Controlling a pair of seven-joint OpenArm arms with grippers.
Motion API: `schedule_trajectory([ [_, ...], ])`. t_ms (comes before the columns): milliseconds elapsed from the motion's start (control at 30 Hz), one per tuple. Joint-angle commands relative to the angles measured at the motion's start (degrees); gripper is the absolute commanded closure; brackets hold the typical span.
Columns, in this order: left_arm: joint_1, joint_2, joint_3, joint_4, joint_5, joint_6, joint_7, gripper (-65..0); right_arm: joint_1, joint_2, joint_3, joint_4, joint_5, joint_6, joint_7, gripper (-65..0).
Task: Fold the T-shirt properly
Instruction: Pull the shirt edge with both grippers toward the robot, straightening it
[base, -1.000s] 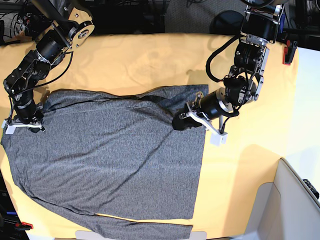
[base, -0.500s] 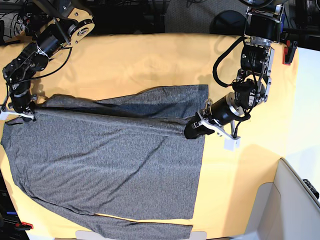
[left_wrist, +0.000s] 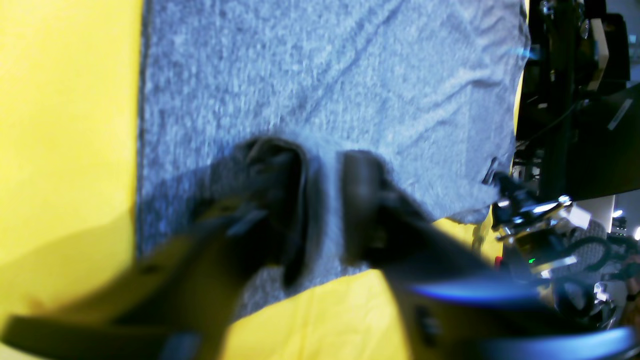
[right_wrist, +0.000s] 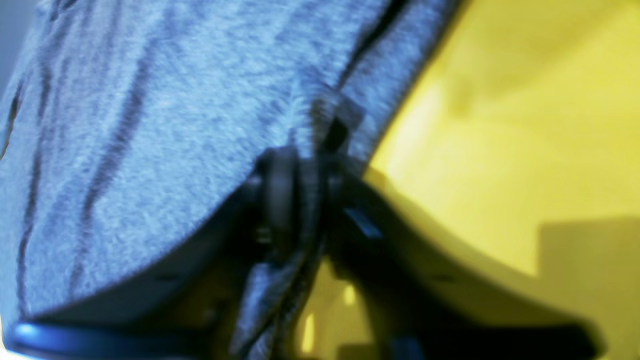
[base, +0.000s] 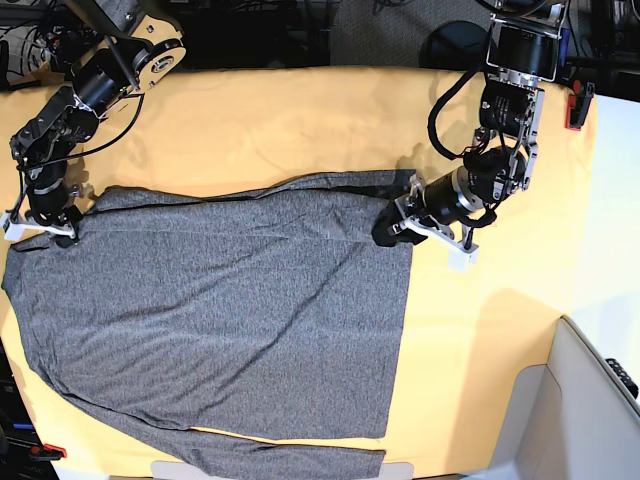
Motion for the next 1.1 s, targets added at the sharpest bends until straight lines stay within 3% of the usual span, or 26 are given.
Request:
schedule_trajectory([
  [0, -1.07, -0.44, -0.44, 0.68, -0.86, -0.35, 2.62, -25.8, 0.94, 0.97, -1.32, 0.38, -0.61, -0.03, -0.42, -24.2],
  [67, -1.07, -0.44, -0.61, 0.68, -0.86, -0.26, 3.85, -29.7, 0.85, 1.23, -2.81, 0.55, -0.43, -0.03, -0.42, -35.2],
  [200, -0.99, -0.44, -0.7, 0.77, -1.21, -0.26, 4.12, -27.9, 0.32, 1.41, -2.73, 2.05, -0.26, -0.03, -0.42, -48.8],
  [533, -0.81, -0.44, -0.7, 0.95, -1.12, -0.26, 4.29, -27.8, -3.11, 1.41, -2.46, 13.74, -0.17, -0.03, -0.6, -49.4],
  [667, -0.81, -0.44, -0.7, 0.95, -1.12, -0.26, 4.29, -27.8, -3.11, 1.14, 1.67, 14.36, 0.45, -0.03, -0.68, -49.4],
  [800, -0.81, -0.44, -0.7, 1.03, -1.03, -0.26, 4.38, -27.8, -2.93, 1.67, 4.48, 8.47, 7.66, -0.03, -0.68, -49.3],
  [1067, -0.81, -0.44, -0.26, 1.03, -0.95, -0.26, 4.38, -27.8, -2.49, 8.0, 4.22, -4.46, 20.49, -0.03, -0.68, -49.2],
])
